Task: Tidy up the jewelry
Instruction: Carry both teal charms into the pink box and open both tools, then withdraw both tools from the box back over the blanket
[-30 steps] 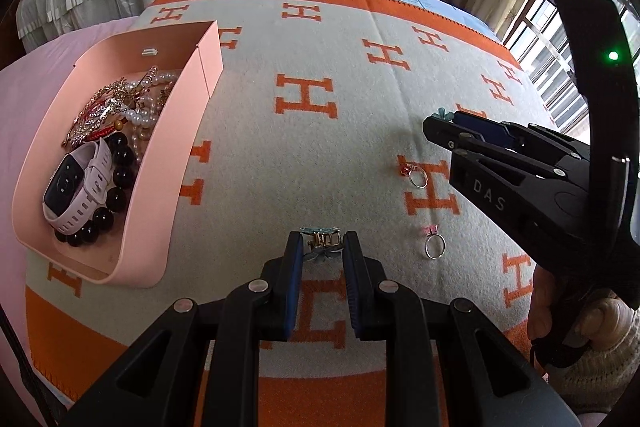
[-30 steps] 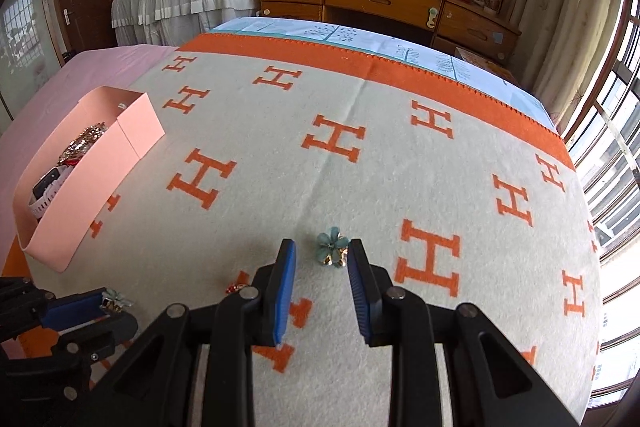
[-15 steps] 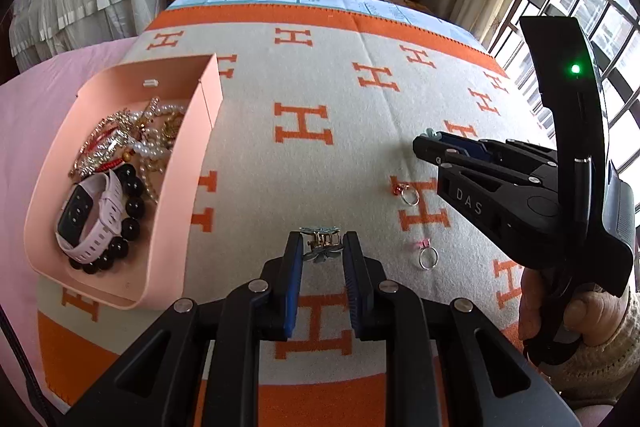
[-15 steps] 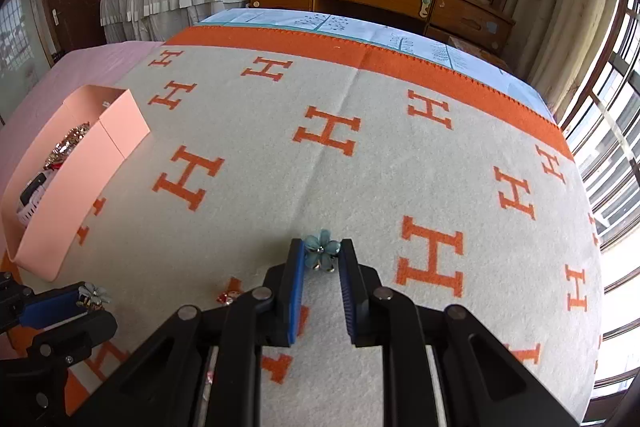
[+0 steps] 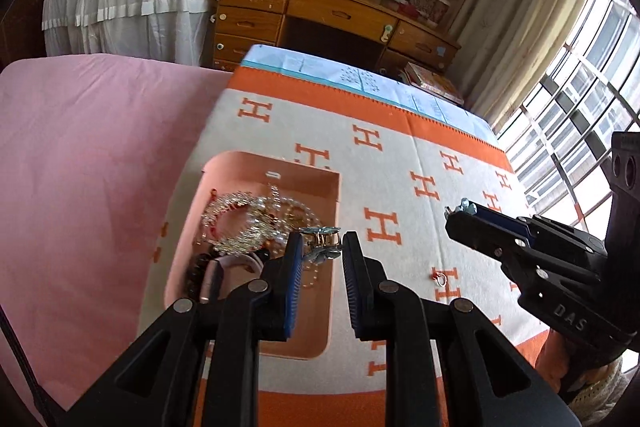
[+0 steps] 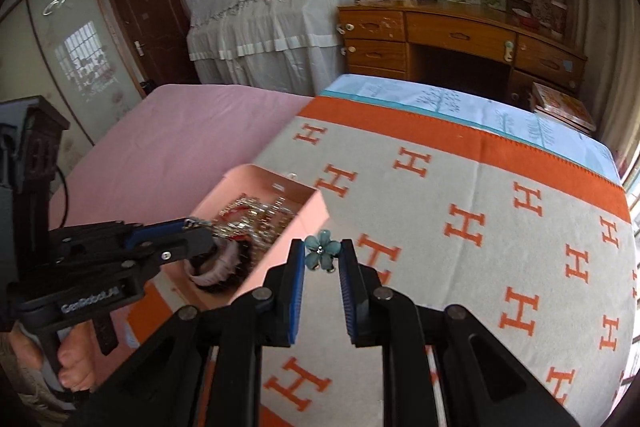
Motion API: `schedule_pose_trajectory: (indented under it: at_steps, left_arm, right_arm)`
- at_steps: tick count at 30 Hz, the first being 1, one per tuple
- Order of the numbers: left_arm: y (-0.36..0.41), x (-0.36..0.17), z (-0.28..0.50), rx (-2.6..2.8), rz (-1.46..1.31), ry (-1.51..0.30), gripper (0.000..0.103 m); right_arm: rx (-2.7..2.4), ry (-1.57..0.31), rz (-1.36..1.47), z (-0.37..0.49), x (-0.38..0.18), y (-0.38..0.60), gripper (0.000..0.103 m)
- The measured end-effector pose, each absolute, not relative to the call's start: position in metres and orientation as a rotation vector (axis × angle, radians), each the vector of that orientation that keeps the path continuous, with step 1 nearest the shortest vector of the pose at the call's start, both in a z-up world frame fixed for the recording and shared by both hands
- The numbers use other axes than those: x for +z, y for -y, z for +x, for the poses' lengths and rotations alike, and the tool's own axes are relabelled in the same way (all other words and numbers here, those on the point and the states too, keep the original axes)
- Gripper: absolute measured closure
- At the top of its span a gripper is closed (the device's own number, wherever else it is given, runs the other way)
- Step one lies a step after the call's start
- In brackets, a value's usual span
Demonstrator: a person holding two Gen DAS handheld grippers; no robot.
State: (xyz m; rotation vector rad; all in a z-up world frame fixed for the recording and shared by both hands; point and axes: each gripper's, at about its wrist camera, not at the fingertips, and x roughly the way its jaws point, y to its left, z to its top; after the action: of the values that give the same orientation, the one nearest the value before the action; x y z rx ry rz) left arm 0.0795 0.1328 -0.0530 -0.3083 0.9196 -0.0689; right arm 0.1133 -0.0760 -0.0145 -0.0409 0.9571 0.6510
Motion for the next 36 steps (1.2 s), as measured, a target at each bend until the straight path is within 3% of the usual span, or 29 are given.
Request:
schedule_pose_trajectory:
  at_steps: [6, 14, 16, 20, 36]
  left_arm:
    - [-0.172, -0.053, 0.079, -0.065, -0.387, -0.939, 0.085]
    - [-0.181, -0.089, 0.086, -0.061, -0.408, -1.031, 0.085]
    - [-0.179, -0.094, 0.086, -0.055, -0.396, -1.042, 0.078]
    - [-0.177, -0.097, 0.085, -0.051, -0.387, -1.036, 0.051]
    - [-0.165, -0.087, 0.075, -0.036, -0.333, -1.006, 0.05]
  right_arm:
    - [0.823, -1.002, -0.013, 0.111, -0.008, 0.019, 0.086]
    - [0.833, -1.151, -0.076, 0.106, -0.057, -0.015, 0.085]
    - [0.83, -1.191, -0.085, 0.106, -0.067, -0.016, 0.085]
    - [0.809, -1.206, -0.077, 0.104, -0.073, -0.013, 0.079]
    - [0.743, -1.142, 0.02, 0.096, -0.054, 0.028, 0.077]
